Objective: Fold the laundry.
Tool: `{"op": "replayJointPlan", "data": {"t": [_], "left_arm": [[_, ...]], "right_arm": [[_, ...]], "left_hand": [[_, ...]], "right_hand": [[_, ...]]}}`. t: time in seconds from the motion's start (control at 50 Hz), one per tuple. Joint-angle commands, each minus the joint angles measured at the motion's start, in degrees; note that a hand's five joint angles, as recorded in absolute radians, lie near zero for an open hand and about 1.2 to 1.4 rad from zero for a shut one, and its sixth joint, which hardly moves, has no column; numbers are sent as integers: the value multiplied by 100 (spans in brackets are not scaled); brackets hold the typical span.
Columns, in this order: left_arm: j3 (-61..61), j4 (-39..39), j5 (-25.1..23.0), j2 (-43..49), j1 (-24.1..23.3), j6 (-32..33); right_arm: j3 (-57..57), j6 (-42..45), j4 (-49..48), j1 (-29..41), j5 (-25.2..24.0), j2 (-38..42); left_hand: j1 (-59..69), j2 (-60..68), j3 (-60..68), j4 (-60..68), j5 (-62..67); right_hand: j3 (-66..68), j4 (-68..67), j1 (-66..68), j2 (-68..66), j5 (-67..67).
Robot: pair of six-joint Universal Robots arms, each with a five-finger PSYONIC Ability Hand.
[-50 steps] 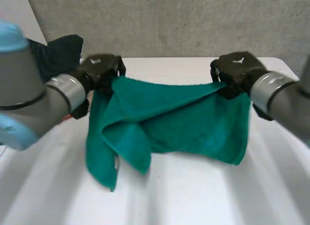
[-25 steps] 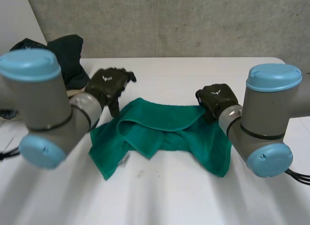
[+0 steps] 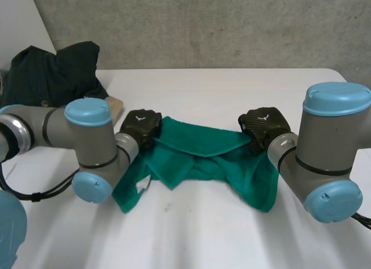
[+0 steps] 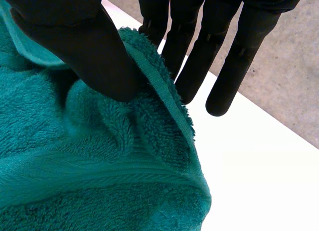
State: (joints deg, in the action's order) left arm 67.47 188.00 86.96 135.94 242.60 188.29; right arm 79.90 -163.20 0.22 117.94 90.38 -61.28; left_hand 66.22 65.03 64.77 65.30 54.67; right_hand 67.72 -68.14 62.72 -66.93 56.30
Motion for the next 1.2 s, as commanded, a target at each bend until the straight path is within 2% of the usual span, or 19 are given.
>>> {"op": "replayJointPlan", "data": {"t": [0.02,0.12,0.14,0.2,0.28,0.36,0.44,0.6,0.68,0.76,0.78,0.82,0.84,0.86,0.9,0.94,1.02,1.08,1.2], "left_arm": [[-120,-61,-12,-128,138,6],[196,-228,-12,-1489,85,67],[336,-290,-47,-2013,112,85],[416,-439,-56,-2640,129,102],[338,-1227,-135,-3432,173,470],[293,-2115,-415,-3434,322,988],[293,-2513,-460,-2997,340,1507],[-407,-2514,-382,-1327,419,2027],[-1497,-2181,-232,-745,437,2141],[-2447,-655,-223,-603,437,2168],[-2579,220,-197,-647,437,2168],[-2590,1181,-171,-761,437,2177],[-2589,1508,-162,-849,428,2177],[-2572,2182,-153,-1023,446,2168],[-2484,2573,-118,-1165,463,2159],[-2309,2637,-91,-1254,481,2150],[-1835,2216,-91,-1394,393,2115],[-1001,1811,-109,-1903,428,2106],[502,1696,-144,-2519,402,2115]], "right_arm": [[-115,34,22,1,33,-24],[-369,306,145,-86,7,-779],[-457,559,302,-191,6,-1102],[-711,1165,784,-402,15,-1692],[-1045,1676,1505,-508,24,-2098],[-1239,1914,2112,-622,15,-2125],[-1231,2011,2517,-649,-28,-1872],[-1406,2108,2554,-632,-81,-686],[-1933,2109,2247,-588,-46,-166],[-2724,1872,1089,-579,94,37],[-2890,1671,338,-579,216,-7],[-2901,1468,-562,-605,322,-103],[-2788,1336,-1445,-631,375,-260],[-2700,1291,-1846,-640,376,-358],[-2506,1273,-2497,-658,367,-534],[-2260,1344,-2939,-649,297,-683],[-2154,1353,-2703,-667,130,-719],[-2014,1344,-2150,-649,7,-719],[-1374,1300,-789,-710,-362,-684]], "left_hand": [[1378,1497,1523,1470,1533],[1378,1497,1523,1470,1533],[1378,1497,1523,1470,1533],[1378,1497,1523,1470,1533],[1378,1497,1523,1470,1533],[1378,1497,1523,1470,1533],[1378,1497,1523,1470,1533],[1378,1497,1523,1470,1533],[1378,1497,1523,1470,1533],[1378,1497,1523,1470,1533],[1378,1497,1523,1470,1533],[1378,1497,1523,1470,1533],[1378,1497,1523,1470,1533],[1378,1497,1523,1470,1533],[1378,1497,1523,1470,1533],[1378,1497,1523,1470,1533],[1378,1497,1523,1470,1533],[1378,1497,1523,1470,1533],[1378,1497,1523,1470,1533]], "right_hand": [[1228,-1186,1728,-1307,1370],[1228,-1186,1728,-1307,1370],[1228,-1186,1728,-1307,1370],[1228,-1186,1728,-1307,1370],[1228,-1186,1728,-1307,1370],[1228,-1186,1728,-1307,1370],[1228,-1186,1728,-1307,1370],[1228,-1186,1728,-1307,1370],[1228,-1186,1728,-1307,1370],[1228,-1186,1728,-1307,1370],[1228,-1186,1728,-1307,1370],[1228,-1186,1728,-1307,1370],[1228,-1186,1728,-1307,1370],[1228,-1186,1728,-1307,1370],[1228,-1186,1728,-1307,1370],[1228,-1186,1728,-1307,1370],[1228,-1186,1728,-1307,1370],[1228,-1186,1728,-1307,1370],[1228,-1186,1728,-1307,1370]]}}
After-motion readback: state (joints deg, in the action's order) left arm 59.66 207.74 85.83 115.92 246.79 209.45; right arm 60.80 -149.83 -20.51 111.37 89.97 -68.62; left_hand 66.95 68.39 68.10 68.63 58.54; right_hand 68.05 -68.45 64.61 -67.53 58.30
